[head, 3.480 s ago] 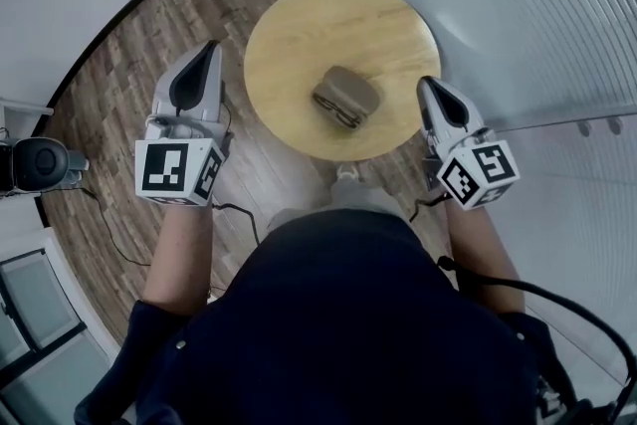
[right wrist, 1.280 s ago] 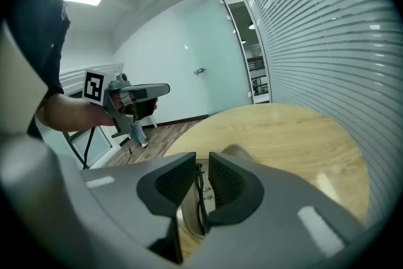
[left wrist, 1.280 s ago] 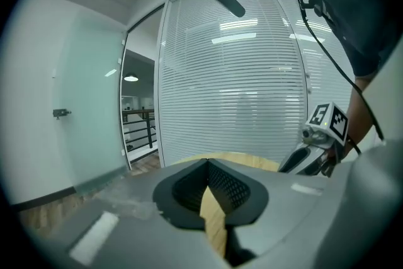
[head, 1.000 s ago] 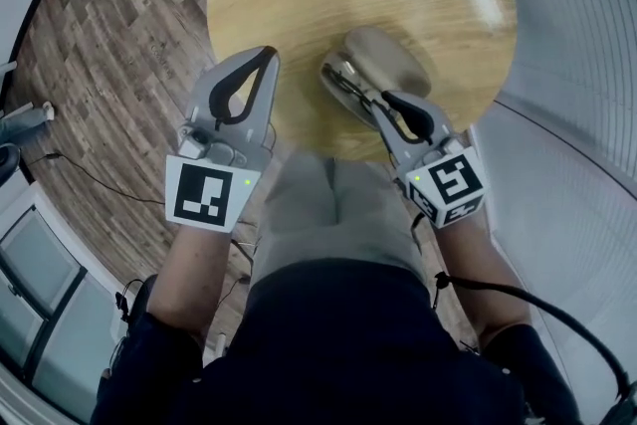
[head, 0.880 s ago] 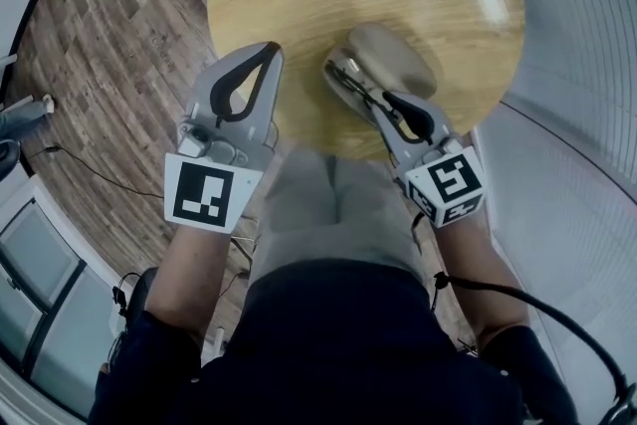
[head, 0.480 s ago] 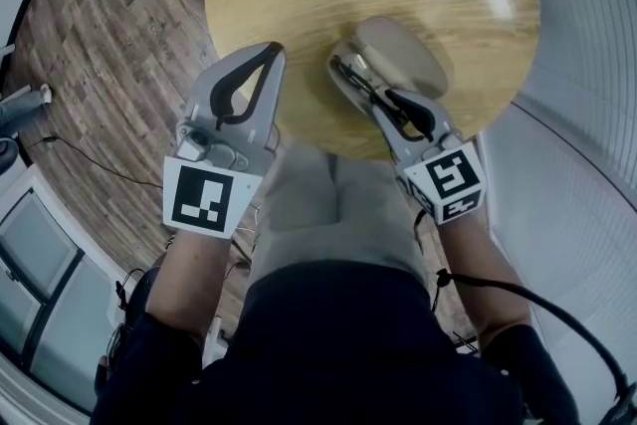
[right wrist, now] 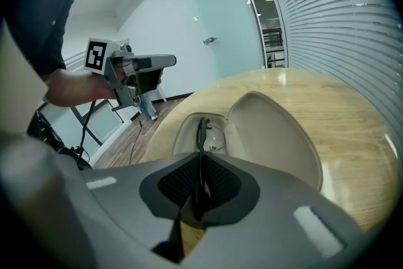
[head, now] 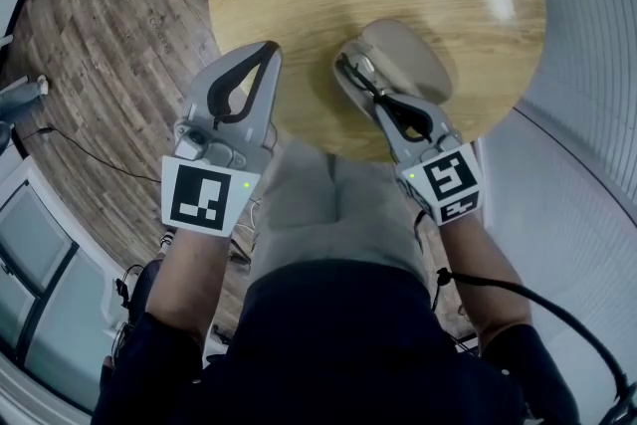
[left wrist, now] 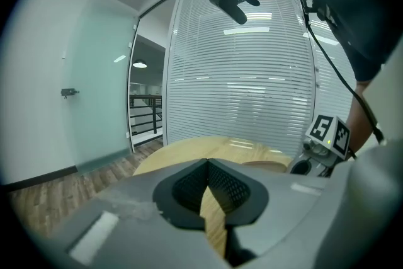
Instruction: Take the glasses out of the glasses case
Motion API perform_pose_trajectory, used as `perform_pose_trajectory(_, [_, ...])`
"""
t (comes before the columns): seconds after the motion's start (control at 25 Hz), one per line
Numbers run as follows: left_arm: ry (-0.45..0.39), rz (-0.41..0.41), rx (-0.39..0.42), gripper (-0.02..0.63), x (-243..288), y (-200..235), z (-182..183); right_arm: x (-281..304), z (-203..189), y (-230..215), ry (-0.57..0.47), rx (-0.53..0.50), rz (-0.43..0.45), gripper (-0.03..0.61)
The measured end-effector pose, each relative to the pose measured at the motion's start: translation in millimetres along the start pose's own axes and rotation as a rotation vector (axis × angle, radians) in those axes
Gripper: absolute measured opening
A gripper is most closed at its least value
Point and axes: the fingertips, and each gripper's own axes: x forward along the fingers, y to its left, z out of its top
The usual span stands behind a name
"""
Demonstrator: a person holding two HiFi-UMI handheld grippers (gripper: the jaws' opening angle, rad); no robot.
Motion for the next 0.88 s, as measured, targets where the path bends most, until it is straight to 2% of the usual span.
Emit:
perform_pose_trajectory(0.56, [-0.043, 0.012, 0.035, 0.003, -5, 2, 38, -22, 23, 7, -0.024, -0.009, 0.002, 0.034])
perform_pose_trajectory(0.88, [-0.076, 0.015, 0.065, 0.003, -30, -6, 81, -60, 58, 22, -0.063, -0.044, -0.023, 0.034])
